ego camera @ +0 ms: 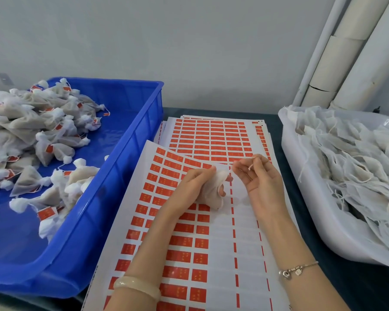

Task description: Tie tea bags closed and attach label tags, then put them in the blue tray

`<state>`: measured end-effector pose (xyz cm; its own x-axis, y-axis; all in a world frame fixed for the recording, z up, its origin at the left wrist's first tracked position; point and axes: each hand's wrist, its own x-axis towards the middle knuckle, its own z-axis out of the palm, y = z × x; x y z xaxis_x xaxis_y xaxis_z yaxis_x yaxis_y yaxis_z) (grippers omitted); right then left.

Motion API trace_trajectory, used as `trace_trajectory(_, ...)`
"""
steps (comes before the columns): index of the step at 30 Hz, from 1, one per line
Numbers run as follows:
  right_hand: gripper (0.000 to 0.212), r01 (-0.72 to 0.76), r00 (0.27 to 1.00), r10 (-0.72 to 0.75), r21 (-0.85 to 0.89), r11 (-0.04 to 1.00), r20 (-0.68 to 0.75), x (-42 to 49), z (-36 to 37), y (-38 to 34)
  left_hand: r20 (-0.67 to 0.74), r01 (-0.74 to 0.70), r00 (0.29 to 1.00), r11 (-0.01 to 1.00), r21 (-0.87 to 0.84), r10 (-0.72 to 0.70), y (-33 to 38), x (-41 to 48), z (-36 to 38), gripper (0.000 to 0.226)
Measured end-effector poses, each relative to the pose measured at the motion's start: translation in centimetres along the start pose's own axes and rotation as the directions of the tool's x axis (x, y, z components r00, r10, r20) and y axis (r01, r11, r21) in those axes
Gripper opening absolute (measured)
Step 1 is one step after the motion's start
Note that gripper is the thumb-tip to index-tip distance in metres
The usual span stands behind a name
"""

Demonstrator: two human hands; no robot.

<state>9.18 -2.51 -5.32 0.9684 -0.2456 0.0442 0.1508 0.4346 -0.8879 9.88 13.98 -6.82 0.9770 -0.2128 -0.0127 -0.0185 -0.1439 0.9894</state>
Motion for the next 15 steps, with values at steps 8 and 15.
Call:
trace_trajectory(8,0.013,-0.042,0.999,0.042,0.324,0.945,0.008,0.3,-0.7,-0.4,0.166,0.144,0.980,0.973,-0.183,-0.113,0.9,0.6,-0.1,0.035)
trace_trajectory(15,0.017,-0.057,0.994,0.051,-0.061,0.997,-0.095,0.7,-0.8,0.8,0.161,0.066,0.986,0.837,-0.544,0.028,1.3,0.5,-1.1,0.026)
